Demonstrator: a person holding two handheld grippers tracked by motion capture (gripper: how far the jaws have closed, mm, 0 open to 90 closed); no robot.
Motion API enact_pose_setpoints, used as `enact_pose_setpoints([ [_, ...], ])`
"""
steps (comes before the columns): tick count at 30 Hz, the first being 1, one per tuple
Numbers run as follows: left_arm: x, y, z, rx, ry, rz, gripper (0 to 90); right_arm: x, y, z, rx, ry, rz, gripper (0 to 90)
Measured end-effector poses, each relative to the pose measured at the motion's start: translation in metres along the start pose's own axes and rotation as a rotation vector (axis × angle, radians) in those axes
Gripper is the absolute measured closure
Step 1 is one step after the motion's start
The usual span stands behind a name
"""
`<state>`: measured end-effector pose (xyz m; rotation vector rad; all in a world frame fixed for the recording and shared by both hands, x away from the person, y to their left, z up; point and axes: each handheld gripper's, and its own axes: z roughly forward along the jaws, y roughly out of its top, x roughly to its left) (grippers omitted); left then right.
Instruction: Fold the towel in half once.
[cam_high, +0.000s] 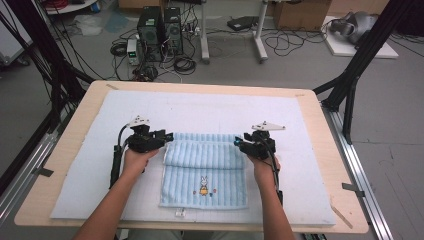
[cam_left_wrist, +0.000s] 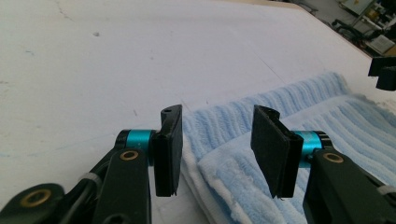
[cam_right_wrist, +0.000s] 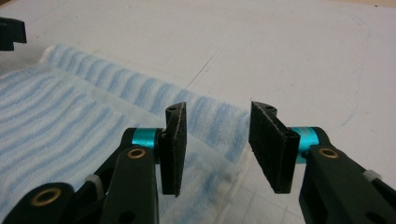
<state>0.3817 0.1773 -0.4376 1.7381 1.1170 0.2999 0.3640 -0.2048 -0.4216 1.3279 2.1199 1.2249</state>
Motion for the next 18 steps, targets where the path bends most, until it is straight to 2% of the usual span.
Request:
enact_pose_setpoints([
  [4,-0.003,-0.005,0.010,0.048,0.020,0.050,57.5,0.001,-0.003,-0.004,-0.006,0.013,0.002,55.7],
  [6,-0.005,-0.008,0.016,0.086,0.051,0.075,57.5,0.001,-0.004,-0.005,-0.003,0.019,0.000,55.7],
  [9,-0.008,-0.009,0.018,0.105,0.080,0.095,58.8,0.000,-0.006,-0.006,-0.004,0.027,-0.002,55.8],
  [10,-0.009,-0.009,0.018,0.108,0.078,0.107,60.0,0.000,-0.007,-0.006,-0.005,0.029,-0.003,55.8],
  [12,-0.011,-0.010,0.018,0.118,0.078,0.127,71.0,0.000,-0.008,-0.007,0.002,0.029,-0.003,55.9],
  [14,-0.012,-0.009,0.017,0.114,0.070,0.115,79.8,-0.001,-0.009,-0.007,0.001,0.023,0.012,56.0],
  [18,-0.011,-0.009,0.015,0.106,0.050,0.092,81.9,-0.003,-0.010,-0.003,0.026,0.033,0.021,56.0],
])
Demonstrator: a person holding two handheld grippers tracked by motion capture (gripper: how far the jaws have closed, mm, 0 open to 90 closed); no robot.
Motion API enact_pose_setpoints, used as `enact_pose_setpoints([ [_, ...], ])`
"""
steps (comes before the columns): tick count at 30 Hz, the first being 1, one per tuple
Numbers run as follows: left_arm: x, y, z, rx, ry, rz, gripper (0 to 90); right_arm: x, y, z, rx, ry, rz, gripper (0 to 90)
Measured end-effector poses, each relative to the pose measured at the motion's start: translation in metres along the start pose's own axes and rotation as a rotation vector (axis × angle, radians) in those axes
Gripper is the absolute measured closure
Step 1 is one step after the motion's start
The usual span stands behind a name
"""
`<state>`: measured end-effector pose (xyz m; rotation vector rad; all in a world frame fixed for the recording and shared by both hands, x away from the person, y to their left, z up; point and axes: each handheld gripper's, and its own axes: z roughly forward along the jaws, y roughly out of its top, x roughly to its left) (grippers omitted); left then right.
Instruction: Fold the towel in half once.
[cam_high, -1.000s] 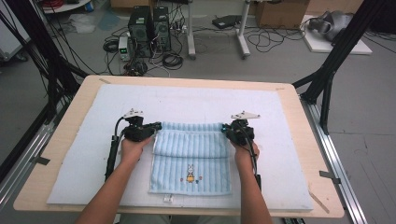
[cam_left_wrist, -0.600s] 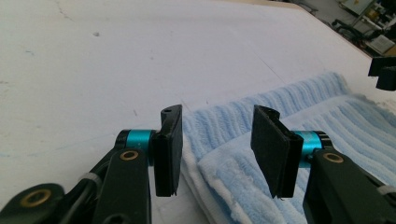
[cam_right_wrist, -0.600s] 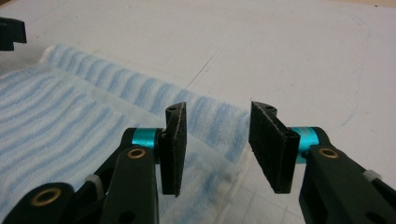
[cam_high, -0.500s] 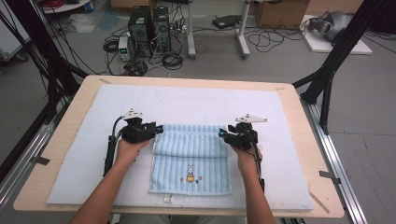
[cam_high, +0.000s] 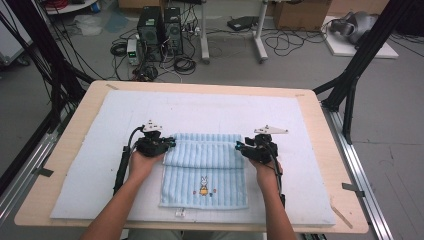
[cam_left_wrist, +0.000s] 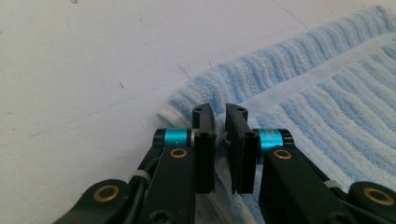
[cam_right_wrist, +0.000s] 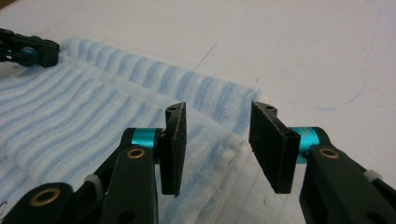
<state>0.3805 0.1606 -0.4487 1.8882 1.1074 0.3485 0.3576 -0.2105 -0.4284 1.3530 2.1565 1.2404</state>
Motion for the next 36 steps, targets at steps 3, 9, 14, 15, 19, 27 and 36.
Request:
enact_pose_setpoints([
  [3,0.000,0.001,-0.003,-0.008,-0.014,-0.003,82.2,-0.004,-0.002,0.008,0.033,-0.006,0.014,53.6],
  [9,-0.001,0.003,-0.014,-0.038,-0.060,-0.031,83.1,-0.003,-0.006,0.011,0.072,-0.003,-0.021,87.1],
  [14,-0.004,0.004,-0.026,-0.073,-0.095,-0.040,83.2,0.001,-0.006,0.003,0.048,-0.006,-0.053,88.3],
  [15,-0.005,0.004,-0.028,-0.078,-0.104,-0.038,83.2,0.002,-0.006,0.000,0.035,-0.002,-0.057,88.3],
  [19,-0.007,0.004,-0.037,-0.091,-0.113,-0.035,83.0,0.007,-0.009,-0.010,0.006,-0.001,-0.075,88.3],
  [27,-0.007,0.002,-0.038,-0.107,-0.046,-0.007,79.3,0.008,-0.012,-0.022,-0.029,0.006,-0.074,89.5],
  [36,-0.002,-0.001,-0.028,-0.098,-0.021,0.024,60.5,0.002,-0.006,-0.009,-0.018,-0.006,0.002,52.7],
])
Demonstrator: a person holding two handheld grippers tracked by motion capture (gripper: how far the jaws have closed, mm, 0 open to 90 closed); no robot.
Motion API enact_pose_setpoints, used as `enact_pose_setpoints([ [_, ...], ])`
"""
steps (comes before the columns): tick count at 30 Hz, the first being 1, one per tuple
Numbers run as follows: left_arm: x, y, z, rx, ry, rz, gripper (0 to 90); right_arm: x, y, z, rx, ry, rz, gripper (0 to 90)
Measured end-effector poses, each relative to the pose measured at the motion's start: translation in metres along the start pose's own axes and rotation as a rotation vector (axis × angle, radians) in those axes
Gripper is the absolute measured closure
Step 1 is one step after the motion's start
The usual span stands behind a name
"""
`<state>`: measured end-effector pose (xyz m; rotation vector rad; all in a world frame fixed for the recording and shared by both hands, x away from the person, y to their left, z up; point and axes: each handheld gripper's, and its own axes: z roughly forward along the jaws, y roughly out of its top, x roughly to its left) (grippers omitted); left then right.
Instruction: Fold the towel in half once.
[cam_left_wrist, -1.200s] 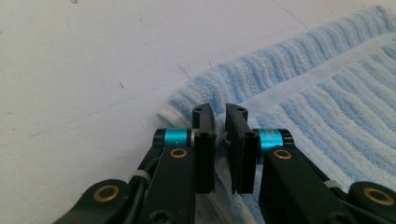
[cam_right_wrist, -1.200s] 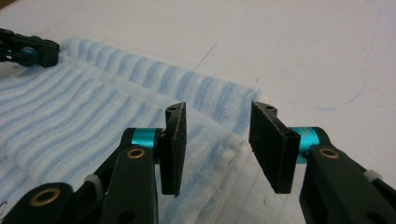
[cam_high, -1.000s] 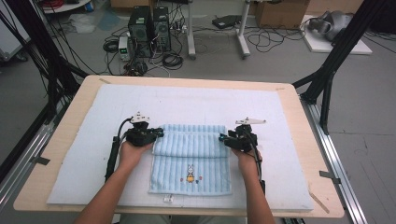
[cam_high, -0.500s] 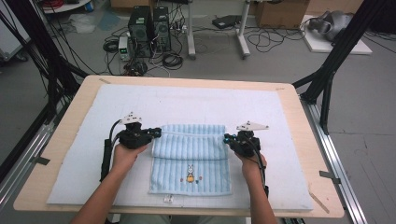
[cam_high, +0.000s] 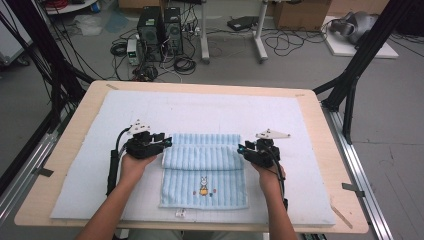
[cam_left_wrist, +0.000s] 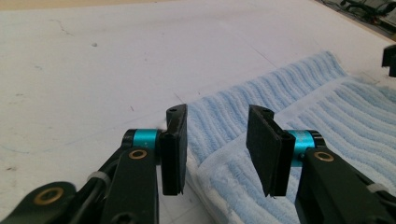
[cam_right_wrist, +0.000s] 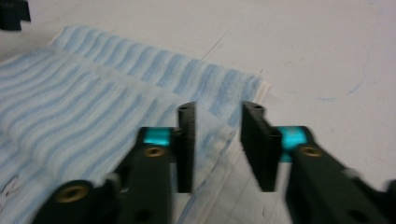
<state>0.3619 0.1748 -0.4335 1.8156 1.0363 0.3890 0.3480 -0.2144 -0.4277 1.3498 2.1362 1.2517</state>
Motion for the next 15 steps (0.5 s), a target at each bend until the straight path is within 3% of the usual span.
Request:
enact_pose_setpoints([
  [4,-0.005,-0.006,0.013,0.074,-0.001,0.052,67.0,0.001,0.001,0.015,0.062,-0.008,-0.036,53.9],
  [7,-0.006,-0.010,0.019,0.117,0.027,0.068,67.6,0.005,-0.001,0.023,0.117,-0.016,-0.080,55.0],
  [9,-0.007,-0.010,0.019,0.122,0.035,0.076,68.3,0.006,-0.002,0.025,0.143,-0.015,-0.093,62.4],
  [11,-0.008,-0.010,0.018,0.132,0.037,0.095,75.5,0.007,-0.002,0.024,0.141,-0.015,-0.103,73.2],
  [12,-0.009,-0.010,0.017,0.123,0.033,0.083,80.1,0.008,-0.002,0.023,0.135,-0.024,-0.117,78.5],
  [15,-0.007,-0.007,0.013,0.096,0.018,0.035,84.3,0.011,0.000,0.020,0.127,-0.032,-0.140,81.6],
])
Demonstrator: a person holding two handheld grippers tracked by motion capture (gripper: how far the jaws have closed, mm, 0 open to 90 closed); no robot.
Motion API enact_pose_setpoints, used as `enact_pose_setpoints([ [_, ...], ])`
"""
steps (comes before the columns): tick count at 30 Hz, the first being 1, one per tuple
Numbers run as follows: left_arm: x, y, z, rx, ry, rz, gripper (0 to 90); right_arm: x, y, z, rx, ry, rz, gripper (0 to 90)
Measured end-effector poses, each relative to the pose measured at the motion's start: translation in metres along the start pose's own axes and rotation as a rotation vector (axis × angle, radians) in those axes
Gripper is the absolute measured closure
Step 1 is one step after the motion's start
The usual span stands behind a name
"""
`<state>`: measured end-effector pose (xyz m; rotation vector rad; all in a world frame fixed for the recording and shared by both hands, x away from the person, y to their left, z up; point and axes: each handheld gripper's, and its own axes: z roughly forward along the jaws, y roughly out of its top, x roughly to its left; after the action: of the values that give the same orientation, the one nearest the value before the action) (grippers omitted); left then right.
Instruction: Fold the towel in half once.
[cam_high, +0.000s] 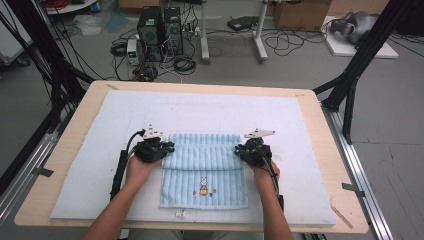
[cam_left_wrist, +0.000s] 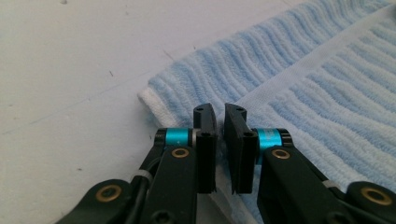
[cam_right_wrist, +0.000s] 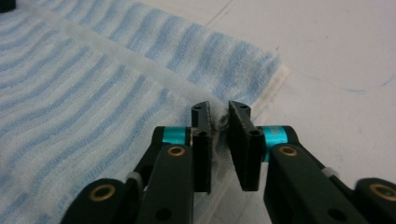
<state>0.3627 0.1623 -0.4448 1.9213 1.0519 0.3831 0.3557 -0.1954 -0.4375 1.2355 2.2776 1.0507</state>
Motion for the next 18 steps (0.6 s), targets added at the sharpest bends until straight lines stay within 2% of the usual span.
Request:
enact_pose_setpoints([
  [2,0.001,0.001,-0.003,-0.030,-0.019,-0.026,84.4,0.001,0.000,-0.002,-0.007,-0.001,-0.009,82.4],
  [6,0.001,0.005,-0.015,-0.068,-0.045,-0.038,84.4,0.000,0.001,-0.010,-0.058,0.018,0.013,82.4],
  [11,-0.002,0.007,-0.032,-0.119,-0.103,-0.054,84.3,0.002,0.000,-0.021,-0.098,0.026,0.005,82.4],
  [18,-0.012,0.009,-0.045,-0.140,-0.132,-0.013,84.1,0.004,-0.009,-0.033,-0.128,0.032,-0.005,82.0],
])
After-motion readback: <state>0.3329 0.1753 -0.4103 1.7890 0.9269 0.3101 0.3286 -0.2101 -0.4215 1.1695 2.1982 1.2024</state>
